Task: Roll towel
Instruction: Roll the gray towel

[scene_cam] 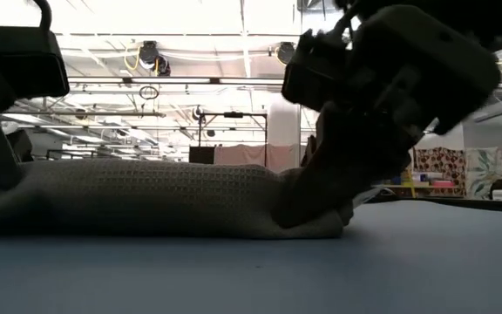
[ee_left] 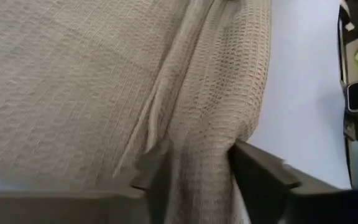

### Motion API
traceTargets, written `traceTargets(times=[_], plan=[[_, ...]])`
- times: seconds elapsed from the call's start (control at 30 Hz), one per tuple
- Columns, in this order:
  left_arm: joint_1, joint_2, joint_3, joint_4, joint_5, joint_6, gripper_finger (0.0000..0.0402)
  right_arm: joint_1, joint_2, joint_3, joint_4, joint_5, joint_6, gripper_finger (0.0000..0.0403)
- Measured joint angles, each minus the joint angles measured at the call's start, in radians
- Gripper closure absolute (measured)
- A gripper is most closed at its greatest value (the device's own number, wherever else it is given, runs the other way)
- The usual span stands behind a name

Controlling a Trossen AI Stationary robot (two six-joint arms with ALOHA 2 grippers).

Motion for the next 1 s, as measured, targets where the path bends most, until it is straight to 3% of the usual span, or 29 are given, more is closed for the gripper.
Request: traceTargets(times=[0.13,0.23,0.37,0.53,0.8,1.0], plan=[[0.0,-0.099,0.0,-0.094,0.038,0.0,0.0173,-0.035,-0.004,0.001,-0.016,-0.093,0.079,0.0376],[-0.005,-0.183,0.0,-0.115,0.03,0.056,0.0149,-0.061,-0.004,0.001,-0.028,-0.133,0.13,0.0384],[-0.044,-0.217,0.001,0.043,-0.109,0.288,0.0144,-0.092,-0.004,0.0,-0.032,-0.18,0.19,0.0389],[-0.103,-0.121,0.001,0.176,-0.239,0.496,0.0144,-0.124,-0.004,0.0,-0.032,-0.191,0.237,0.039],[-0.134,0.103,0.054,0.2,-0.285,0.523,0.011,-0.163,-0.004,-0.001,-0.024,-0.25,0.277,0.039],[-0.133,0.183,0.078,0.178,-0.401,0.572,0.0081,-0.17,-0.004,-0.001,-0.02,-0.26,0.294,0.0387]])
